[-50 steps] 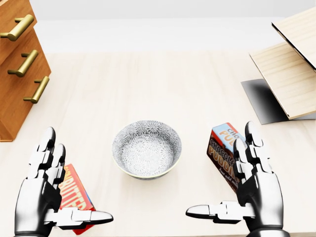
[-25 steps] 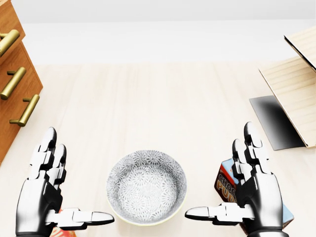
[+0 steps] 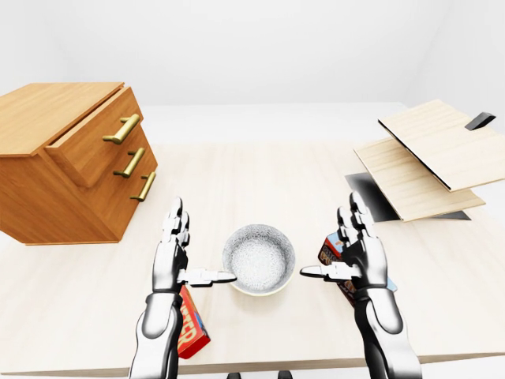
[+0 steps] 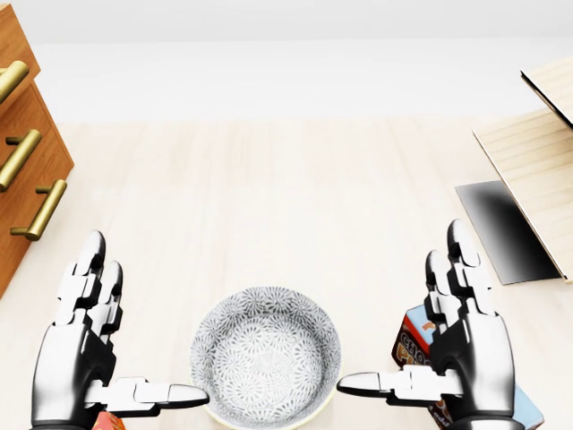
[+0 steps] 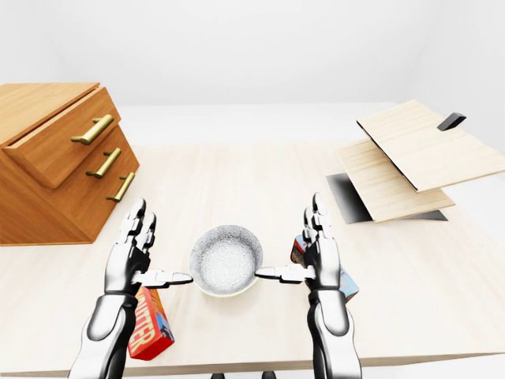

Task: Close the top drawer of the cabinet and put the bowl on top of it.

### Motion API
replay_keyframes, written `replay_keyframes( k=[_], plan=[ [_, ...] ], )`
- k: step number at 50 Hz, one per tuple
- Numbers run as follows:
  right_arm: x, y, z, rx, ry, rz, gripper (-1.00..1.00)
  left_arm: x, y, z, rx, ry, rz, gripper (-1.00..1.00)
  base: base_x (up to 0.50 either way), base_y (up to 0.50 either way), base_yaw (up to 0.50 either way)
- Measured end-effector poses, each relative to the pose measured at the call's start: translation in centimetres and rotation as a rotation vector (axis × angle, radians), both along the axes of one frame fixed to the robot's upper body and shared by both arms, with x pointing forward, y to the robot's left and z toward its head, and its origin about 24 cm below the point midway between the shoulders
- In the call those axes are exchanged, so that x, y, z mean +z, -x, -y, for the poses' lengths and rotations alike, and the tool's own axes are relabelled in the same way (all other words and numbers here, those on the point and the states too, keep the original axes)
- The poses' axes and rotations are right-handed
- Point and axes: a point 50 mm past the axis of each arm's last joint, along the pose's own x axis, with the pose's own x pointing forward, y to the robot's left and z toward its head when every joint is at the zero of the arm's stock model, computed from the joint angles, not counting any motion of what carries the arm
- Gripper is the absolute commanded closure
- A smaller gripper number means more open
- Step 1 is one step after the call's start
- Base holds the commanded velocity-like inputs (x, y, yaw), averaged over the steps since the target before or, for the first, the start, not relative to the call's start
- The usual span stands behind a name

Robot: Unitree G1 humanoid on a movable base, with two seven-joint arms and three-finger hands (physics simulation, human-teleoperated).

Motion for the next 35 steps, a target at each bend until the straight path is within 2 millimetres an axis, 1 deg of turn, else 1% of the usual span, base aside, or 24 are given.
replay_keyframes(
  k=[12,35],
  plan=[
    [0.08,0.08,0.09,-0.02,0.01,0.012,-1.0,-0.03,0.03,0.03,-0.001,0.0,-0.001,-1.0,0.0,0.0,0.0],
    [0.11,0.24,0.0,-0.023,0.027,0.025,-1.0,-0.01,0.03,0.06,-0.001,-0.001,-0.003,-1.0,0.0,0.28,0.0]
  ],
)
